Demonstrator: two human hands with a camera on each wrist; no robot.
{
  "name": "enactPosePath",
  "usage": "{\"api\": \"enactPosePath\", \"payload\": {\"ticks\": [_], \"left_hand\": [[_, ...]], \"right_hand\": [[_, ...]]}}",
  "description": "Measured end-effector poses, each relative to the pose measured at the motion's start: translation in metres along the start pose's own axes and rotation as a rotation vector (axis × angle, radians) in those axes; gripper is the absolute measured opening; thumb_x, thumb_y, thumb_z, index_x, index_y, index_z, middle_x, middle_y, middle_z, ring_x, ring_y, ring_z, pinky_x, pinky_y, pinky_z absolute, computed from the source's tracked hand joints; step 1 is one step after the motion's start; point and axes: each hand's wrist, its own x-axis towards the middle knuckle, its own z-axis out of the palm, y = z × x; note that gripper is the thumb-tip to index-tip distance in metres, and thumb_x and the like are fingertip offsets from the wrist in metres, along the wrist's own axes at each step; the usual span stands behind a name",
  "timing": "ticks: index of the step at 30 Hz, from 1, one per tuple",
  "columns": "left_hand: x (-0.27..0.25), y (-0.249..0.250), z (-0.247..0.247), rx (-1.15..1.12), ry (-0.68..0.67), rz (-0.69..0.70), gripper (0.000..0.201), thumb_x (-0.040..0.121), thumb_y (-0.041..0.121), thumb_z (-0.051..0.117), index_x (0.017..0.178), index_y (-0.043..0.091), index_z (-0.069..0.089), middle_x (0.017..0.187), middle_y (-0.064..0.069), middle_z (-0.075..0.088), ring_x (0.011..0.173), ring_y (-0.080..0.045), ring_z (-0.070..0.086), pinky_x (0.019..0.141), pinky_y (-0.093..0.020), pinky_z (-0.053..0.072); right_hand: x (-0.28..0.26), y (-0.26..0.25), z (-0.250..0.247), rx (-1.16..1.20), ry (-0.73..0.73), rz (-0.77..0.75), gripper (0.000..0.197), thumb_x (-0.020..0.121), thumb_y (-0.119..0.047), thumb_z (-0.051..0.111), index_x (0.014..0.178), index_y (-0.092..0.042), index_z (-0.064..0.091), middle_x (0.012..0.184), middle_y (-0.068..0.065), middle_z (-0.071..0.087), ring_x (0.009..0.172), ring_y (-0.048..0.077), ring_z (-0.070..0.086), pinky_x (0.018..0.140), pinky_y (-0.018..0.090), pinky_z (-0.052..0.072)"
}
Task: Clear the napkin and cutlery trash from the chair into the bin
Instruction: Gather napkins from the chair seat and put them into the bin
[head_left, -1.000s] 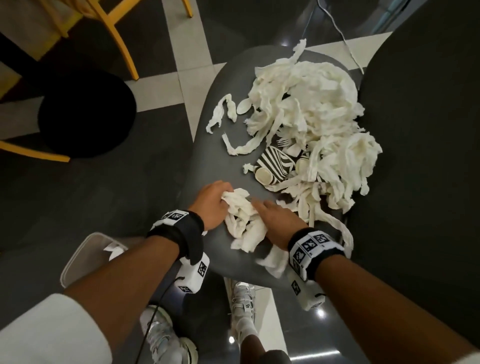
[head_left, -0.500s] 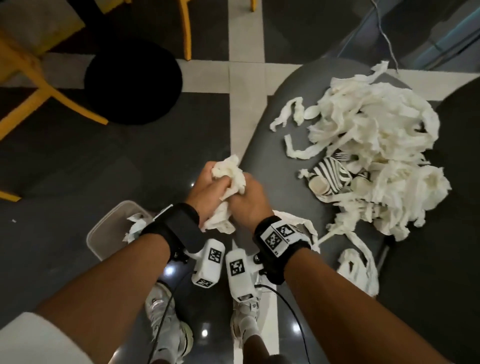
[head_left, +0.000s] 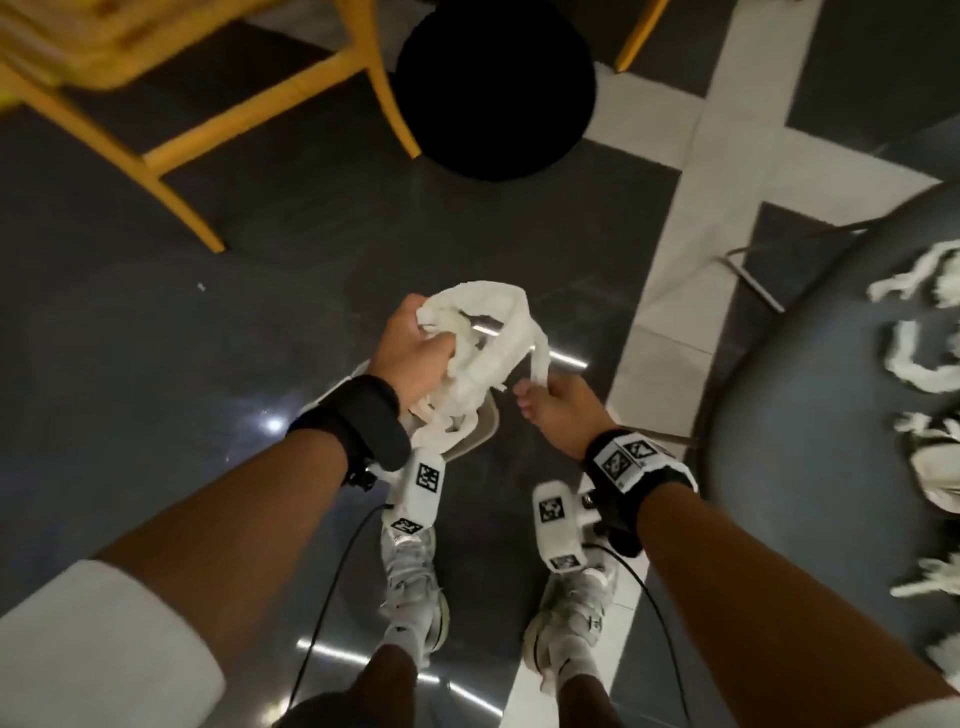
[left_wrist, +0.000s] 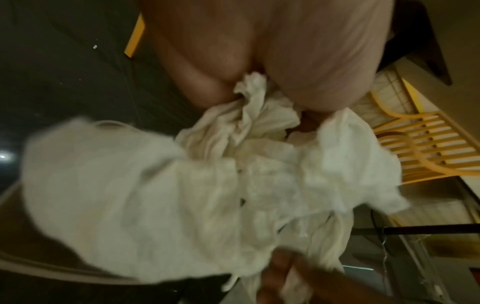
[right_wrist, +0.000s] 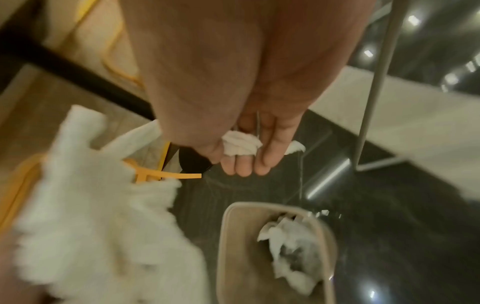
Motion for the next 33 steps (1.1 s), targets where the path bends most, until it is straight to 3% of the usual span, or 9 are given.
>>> {"api": "enactPosePath", "payload": {"ticks": [2,5,9,13,16,20,24,29,33], "left_hand": [[0.011,-0.031,-0.004,0.053,-0.023,-0.023,0.028,0.086,0.004,0.051,0.111,0.017,0.052,0.095,0.001,0.063,0.092,-0.022,0.064,0.067,-0.017,0.047],[0.024,-0.086,-0.006,0.182,-0.056,-0.069,0.041,0.09,0.005,0.054,0.129,0.016,0.048,0.108,0.004,0.055,0.101,-0.013,0.054,0.067,-0.001,0.036],[0.044,-0.153,0.0,0.073,-0.064,-0.176,0.041,0.086,0.019,0.062,0.123,0.015,0.046,0.116,0.002,0.057,0.107,-0.018,0.059,0.091,-0.031,0.047],[0.063,-0.175,0.002,-0.13,-0.156,-0.318,0.056,0.082,0.019,0.053,0.137,0.017,0.043,0.126,-0.004,0.055,0.112,-0.022,0.055,0.09,-0.034,0.047],[0.069,-0.178,-0.004,-0.111,-0.276,-0.352,0.065,0.084,0.019,0.047,0.147,0.034,0.037,0.128,0.009,0.049,0.113,-0.014,0.048,0.096,-0.032,0.04],[0.073,-0.171,-0.011,0.066,-0.264,-0.3,0.067,0.082,0.032,0.05,0.148,0.03,0.04,0.137,-0.003,0.057,0.116,-0.018,0.056,0.104,-0.033,0.044],[0.06,-0.124,-0.014,0.202,-0.177,-0.264,0.046,0.093,0.018,0.052,0.138,0.008,0.052,0.136,-0.011,0.056,0.126,-0.027,0.052,0.099,-0.03,0.039],[0.031,-0.056,0.016,0.405,-0.27,-0.121,0.029,0.096,0.015,0.051,0.119,0.004,0.063,0.119,-0.017,0.065,0.113,-0.033,0.06,0.096,-0.038,0.045],[0.003,0.009,0.079,0.397,-0.281,0.006,0.012,0.09,0.012,0.058,0.098,0.018,0.065,0.097,-0.008,0.071,0.098,-0.03,0.068,0.081,-0.03,0.051]], "right_hand": [[0.02,-0.015,0.032,0.069,-0.051,-0.017,0.038,0.076,-0.045,0.045,0.076,-0.015,0.068,0.08,0.006,0.073,0.083,0.029,0.069,0.084,0.052,0.056],[0.038,-0.029,0.072,0.037,-0.18,-0.013,0.03,0.087,-0.029,0.043,0.071,-0.012,0.064,0.079,0.006,0.07,0.079,0.024,0.066,0.082,0.041,0.056],[0.072,-0.007,0.127,0.13,-0.302,0.043,0.034,0.082,-0.038,0.047,0.097,-0.017,0.069,0.102,0.006,0.073,0.097,0.025,0.07,0.091,0.047,0.057],[0.109,0.015,0.152,0.204,-0.319,0.083,0.038,0.083,-0.014,0.055,0.119,-0.019,0.062,0.108,0.007,0.073,0.101,0.028,0.071,0.084,0.043,0.061],[0.149,0.07,0.165,-0.025,-0.366,0.112,0.052,0.063,-0.042,0.056,0.113,-0.029,0.058,0.099,0.0,0.065,0.096,0.032,0.065,0.076,0.042,0.054],[0.127,0.044,0.134,-0.105,-0.261,0.119,0.048,0.077,-0.031,0.052,0.124,-0.029,0.051,0.097,0.002,0.063,0.092,0.032,0.067,0.079,0.045,0.057],[0.088,0.004,0.092,0.117,-0.244,0.211,0.005,0.088,-0.016,0.056,0.086,-0.02,0.058,0.099,0.008,0.066,0.091,0.024,0.068,0.086,0.042,0.06],[0.018,-0.004,0.013,0.457,-0.202,0.269,0.026,0.099,-0.005,0.039,0.077,-0.011,0.051,0.053,0.002,0.062,0.042,0.013,0.06,0.048,0.018,0.045],[-0.049,0.023,-0.073,0.629,-0.072,0.298,0.013,0.094,-0.005,0.056,0.092,-0.018,0.059,0.088,0.005,0.067,0.076,0.02,0.064,0.07,0.028,0.049]]}}
